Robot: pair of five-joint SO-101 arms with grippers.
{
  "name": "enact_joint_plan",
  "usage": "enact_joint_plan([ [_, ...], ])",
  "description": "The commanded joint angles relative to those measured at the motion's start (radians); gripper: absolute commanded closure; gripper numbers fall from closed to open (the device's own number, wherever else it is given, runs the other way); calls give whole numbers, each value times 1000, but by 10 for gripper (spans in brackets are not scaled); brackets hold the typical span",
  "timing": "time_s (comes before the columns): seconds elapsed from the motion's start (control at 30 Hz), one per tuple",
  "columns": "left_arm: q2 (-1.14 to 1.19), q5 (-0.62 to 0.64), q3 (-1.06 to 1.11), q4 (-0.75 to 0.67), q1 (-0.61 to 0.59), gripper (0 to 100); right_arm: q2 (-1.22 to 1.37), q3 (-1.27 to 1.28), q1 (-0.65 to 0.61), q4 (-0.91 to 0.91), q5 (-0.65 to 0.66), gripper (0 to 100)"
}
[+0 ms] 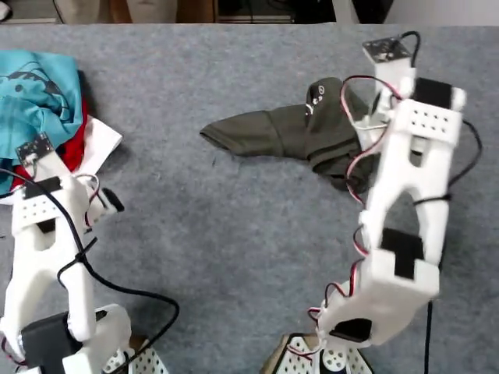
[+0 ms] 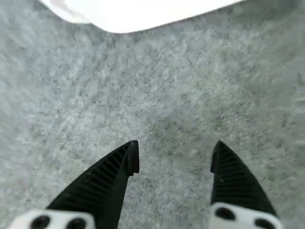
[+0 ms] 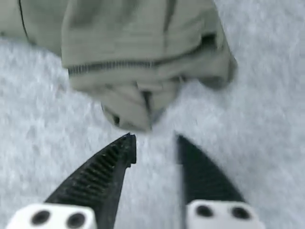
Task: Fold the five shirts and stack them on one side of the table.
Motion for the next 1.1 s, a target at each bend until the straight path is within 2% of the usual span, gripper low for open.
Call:
enact_joint_plan([
  [0.0,-33,-8,12,-23,8,857,116,-99,-56,-69,-37,655],
  [0.13,-24,-8,9,-28,8,981,326,-265,-96,-74,-35,567],
  [0.27,-22,-8,43,-37,8,976,519,-484,-84,20,-38,599],
  [0.33,-22,-8,84,-81,8,976,588,-610,-81,138,-34,653],
  [0.43,-25,-8,186,-216,8,976,687,-792,-76,270,-32,788],
  [0.53,-33,-3,215,-282,8,976,753,-901,-45,290,-34,957],
  [0.6,-33,-2,210,-282,8,976,756,-912,-19,292,-40,958],
  [0.7,-33,-3,213,-282,8,976,728,-860,25,292,-40,972],
  [0.83,-33,-3,213,-282,8,976,588,-642,82,292,-34,987],
  [0.93,-33,-3,213,-282,8,976,400,-420,124,292,-15,988],
  [1.07,-33,-3,213,-282,8,976,85,-119,166,292,97,988],
])
